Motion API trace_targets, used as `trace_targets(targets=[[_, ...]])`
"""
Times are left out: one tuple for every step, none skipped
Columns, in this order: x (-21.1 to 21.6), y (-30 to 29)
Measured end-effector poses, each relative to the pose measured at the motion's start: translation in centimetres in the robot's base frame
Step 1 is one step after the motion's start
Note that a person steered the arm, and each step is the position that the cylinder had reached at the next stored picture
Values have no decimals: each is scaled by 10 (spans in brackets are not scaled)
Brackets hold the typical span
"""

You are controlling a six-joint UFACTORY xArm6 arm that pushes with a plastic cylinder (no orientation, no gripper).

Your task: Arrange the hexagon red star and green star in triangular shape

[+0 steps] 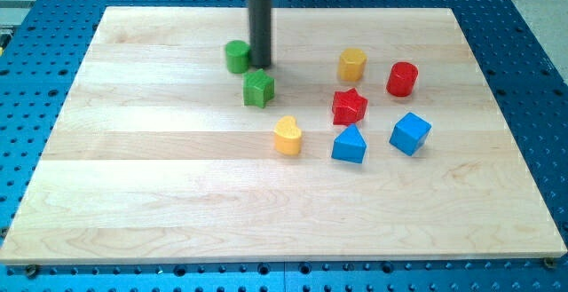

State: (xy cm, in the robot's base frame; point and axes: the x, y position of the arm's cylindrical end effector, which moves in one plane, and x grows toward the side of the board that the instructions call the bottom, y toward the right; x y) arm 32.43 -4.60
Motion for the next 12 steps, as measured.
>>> trace_targets(targets=[[22, 46], [52, 117], [52, 125], [46, 125], [46, 133], [42, 152], [27, 152], [37, 151], [62, 150], [87, 130], [93, 72], [90, 40]])
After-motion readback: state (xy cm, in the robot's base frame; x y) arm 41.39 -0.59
